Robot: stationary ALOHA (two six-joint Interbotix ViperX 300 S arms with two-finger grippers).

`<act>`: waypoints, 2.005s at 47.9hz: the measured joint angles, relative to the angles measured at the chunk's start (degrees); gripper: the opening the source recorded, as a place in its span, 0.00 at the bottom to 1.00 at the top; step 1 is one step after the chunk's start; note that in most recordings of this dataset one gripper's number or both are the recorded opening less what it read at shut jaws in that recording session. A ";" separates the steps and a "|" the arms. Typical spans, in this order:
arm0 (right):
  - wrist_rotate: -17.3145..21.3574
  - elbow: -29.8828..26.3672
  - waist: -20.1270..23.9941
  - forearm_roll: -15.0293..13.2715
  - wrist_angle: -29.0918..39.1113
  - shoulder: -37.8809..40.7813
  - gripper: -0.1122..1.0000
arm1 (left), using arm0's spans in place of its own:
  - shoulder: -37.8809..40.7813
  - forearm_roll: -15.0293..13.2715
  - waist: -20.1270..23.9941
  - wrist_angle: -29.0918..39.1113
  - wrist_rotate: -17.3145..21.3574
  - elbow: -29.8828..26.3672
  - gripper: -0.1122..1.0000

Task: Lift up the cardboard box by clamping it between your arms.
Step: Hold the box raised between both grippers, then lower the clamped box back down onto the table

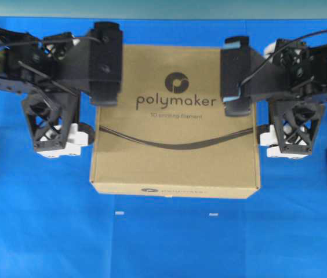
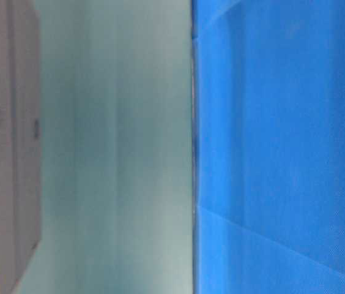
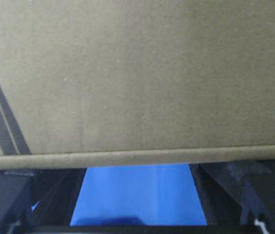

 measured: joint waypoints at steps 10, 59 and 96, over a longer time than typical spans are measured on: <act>-0.44 4.39 -0.53 -0.18 -3.34 0.00 1.00 | 1.93 0.00 0.09 -2.02 0.00 3.52 0.87; -2.02 24.70 -2.20 -0.53 -33.05 8.26 1.00 | 11.07 0.35 0.53 -20.57 -0.09 20.13 0.87; -2.02 27.95 -2.37 -0.44 -45.53 17.84 1.00 | 14.68 0.35 0.62 -30.94 -0.09 27.51 0.87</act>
